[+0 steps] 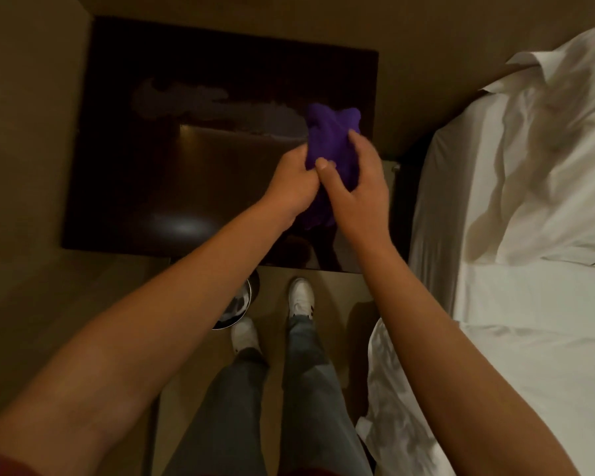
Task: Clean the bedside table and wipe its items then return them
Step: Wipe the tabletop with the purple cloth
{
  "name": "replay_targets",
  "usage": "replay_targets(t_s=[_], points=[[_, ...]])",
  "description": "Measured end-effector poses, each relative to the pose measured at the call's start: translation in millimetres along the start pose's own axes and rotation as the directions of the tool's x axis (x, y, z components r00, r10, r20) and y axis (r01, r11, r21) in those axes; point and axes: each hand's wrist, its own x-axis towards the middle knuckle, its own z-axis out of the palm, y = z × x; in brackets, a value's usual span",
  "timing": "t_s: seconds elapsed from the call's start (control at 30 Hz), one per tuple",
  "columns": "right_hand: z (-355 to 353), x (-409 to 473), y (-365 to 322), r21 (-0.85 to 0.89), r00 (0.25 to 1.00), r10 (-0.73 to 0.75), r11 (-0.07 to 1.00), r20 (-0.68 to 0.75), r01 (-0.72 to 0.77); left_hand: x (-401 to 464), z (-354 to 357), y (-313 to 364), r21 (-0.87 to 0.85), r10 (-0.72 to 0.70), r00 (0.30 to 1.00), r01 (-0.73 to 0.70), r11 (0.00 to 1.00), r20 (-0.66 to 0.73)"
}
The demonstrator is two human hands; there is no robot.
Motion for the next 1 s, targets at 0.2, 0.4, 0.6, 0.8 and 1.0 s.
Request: replay_targets(t_s=[0.2, 0.4, 0.6, 0.8, 1.0], points=[[19.5, 46.5, 8.1, 0.206, 0.968, 0.204, 0.951, 0.147, -0.232, 6.9, 11.6, -17.8, 0.198, 0.078, 0.979, -0.116, 0.973, 0.189], [18.1, 89.9, 22.6, 0.011, 0.928, 0.306, 0.949, 0.212, -0.315, 39.2, -18.4, -39.8, 0.25, -0.019, 0.953, -0.06, 0.967, 0.303], [-8.4, 143.4, 26.6, -0.131, 0.968, 0.24, 0.96, -0.075, -0.248, 50.6, -98.2, -79.7, 0.592, 0.259, 0.905, -0.009, 0.806, -0.338], [55.6, 144.6, 26.6, -0.403, 0.969, 0.241, 0.892, 0.046, -0.203, 37.8, -149.2, -114.7, 0.745, 0.284, 0.812, 0.252, 0.618, -0.51], [66.8, 130.0, 54.9, -0.628, 0.976, -0.185, 0.747, 0.118, 0.218, 27.7, -194.4, -137.6, 0.689, 0.259, 0.722, 0.394, 0.608, -0.641]])
